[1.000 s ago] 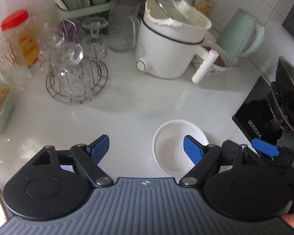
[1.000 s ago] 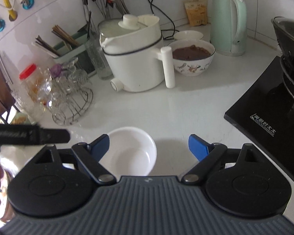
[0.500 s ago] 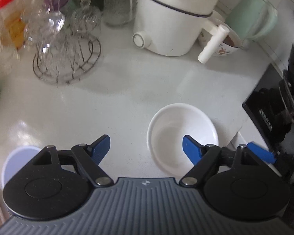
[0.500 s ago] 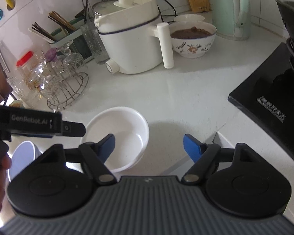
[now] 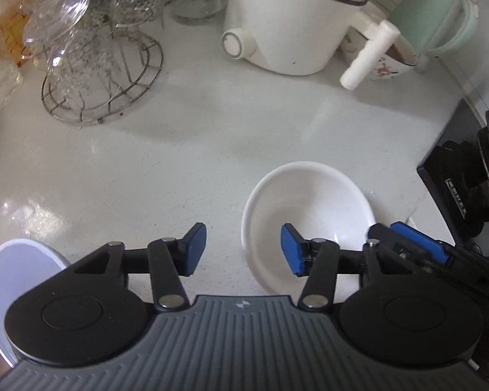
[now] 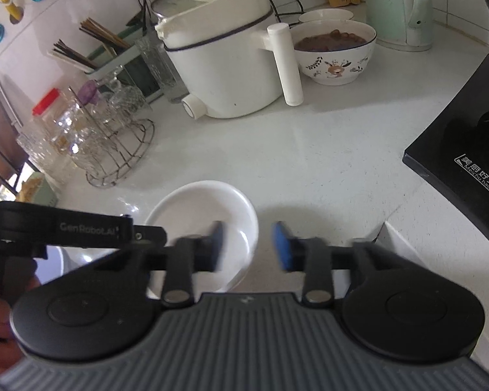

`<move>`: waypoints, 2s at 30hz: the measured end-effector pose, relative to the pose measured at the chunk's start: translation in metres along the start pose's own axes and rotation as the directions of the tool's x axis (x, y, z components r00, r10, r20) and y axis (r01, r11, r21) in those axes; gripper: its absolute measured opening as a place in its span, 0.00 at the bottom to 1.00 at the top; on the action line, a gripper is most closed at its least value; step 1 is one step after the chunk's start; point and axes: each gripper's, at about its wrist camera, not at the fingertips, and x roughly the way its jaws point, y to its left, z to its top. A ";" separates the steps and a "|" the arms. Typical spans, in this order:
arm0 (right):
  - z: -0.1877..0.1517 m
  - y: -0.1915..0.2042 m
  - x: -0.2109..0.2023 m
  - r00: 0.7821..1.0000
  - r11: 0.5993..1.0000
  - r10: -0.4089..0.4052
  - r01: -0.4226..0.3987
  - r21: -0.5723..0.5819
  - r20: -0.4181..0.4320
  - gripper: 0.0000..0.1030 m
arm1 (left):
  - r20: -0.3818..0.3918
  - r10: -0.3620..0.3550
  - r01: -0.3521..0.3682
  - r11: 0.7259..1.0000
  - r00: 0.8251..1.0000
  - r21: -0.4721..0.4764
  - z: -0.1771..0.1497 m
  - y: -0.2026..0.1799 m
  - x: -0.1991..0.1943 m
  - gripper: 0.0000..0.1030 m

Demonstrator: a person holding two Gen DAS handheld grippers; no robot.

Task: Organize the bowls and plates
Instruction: 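Bring both grippers to the white bowl rim and close them, then lift the white bowl off the counter with both grippers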

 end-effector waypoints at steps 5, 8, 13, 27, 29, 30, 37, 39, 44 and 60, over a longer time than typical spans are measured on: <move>0.001 -0.006 0.008 1.000 1.000 0.007 -0.007 0.021 -0.017 0.19 | -0.025 -0.014 0.013 1.000 1.000 -0.025 -0.002 0.003 0.006 0.47; 0.001 -0.007 0.010 1.000 1.000 -0.005 0.006 0.016 -0.026 0.19 | -0.031 -0.028 0.026 0.999 0.999 -0.039 -0.006 0.003 0.008 0.45; 0.001 -0.005 0.015 0.999 1.000 -0.003 0.003 0.010 -0.044 0.15 | -0.045 -0.034 0.032 0.998 0.998 -0.045 -0.009 -0.001 0.014 0.30; 0.003 -0.007 0.016 0.998 0.999 0.034 -0.032 0.037 -0.047 0.09 | -0.043 -0.058 0.053 0.993 0.997 -0.109 -0.013 0.005 0.007 0.13; 0.005 -0.007 0.013 0.998 0.998 0.038 -0.037 0.041 -0.044 0.09 | -0.041 -0.063 0.059 0.992 0.997 -0.113 -0.013 0.005 0.003 0.13; 0.005 -0.006 0.012 0.998 0.998 0.042 -0.040 0.043 -0.043 0.09 | -0.043 -0.061 0.056 0.992 0.997 -0.111 -0.012 0.006 0.001 0.13; 0.006 -0.001 -0.005 0.997 0.996 0.063 -0.060 0.069 -0.045 0.09 | -0.008 -0.037 0.036 0.996 0.999 -0.079 -0.015 0.000 -0.022 0.14; 0.006 0.001 -0.009 0.997 0.995 0.068 -0.065 0.073 -0.046 0.09 | -0.005 -0.038 0.037 0.996 0.999 -0.084 -0.016 0.001 -0.028 0.14; 0.008 0.005 -0.020 0.997 0.995 0.067 -0.065 0.079 -0.029 0.09 | -0.025 -0.053 0.051 0.996 0.998 -0.070 -0.019 0.001 -0.039 0.14; 0.016 0.028 -0.048 0.993 0.992 0.109 -0.106 0.061 -0.042 0.09 | 0.007 -0.130 0.130 0.978 0.991 -0.162 -0.026 0.025 -0.092 0.14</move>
